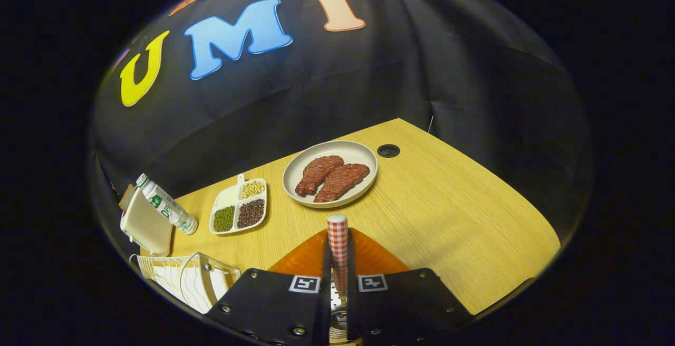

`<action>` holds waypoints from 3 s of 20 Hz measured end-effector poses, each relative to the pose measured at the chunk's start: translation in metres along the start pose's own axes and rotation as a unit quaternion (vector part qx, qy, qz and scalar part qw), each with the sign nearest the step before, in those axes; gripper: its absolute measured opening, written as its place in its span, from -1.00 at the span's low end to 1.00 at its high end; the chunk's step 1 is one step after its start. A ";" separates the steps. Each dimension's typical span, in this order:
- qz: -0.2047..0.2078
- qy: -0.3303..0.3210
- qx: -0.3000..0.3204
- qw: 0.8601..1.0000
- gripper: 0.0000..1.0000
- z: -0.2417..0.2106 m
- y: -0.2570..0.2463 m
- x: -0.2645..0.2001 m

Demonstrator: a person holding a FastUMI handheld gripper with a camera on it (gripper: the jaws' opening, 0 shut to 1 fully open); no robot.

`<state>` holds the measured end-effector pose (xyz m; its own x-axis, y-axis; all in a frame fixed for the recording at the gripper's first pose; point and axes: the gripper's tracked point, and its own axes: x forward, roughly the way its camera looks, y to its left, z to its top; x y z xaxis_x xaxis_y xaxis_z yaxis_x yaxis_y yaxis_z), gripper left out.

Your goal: Take the plate from the dish rack, then take the spoon from the basket and place it into the plate.

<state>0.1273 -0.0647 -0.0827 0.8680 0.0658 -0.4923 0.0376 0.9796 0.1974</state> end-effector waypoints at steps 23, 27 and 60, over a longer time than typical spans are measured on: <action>0.041 -0.146 -0.159 0.976 -0.95 0.079 0.101 -0.148; 0.090 -0.144 -0.201 0.965 -0.95 0.047 0.153 -0.184; 0.287 0.058 -0.346 0.891 -0.76 -0.257 0.209 -0.258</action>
<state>-0.2157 0.1715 -0.1323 0.5876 0.5736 -0.5707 -0.7452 0.6585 -0.1054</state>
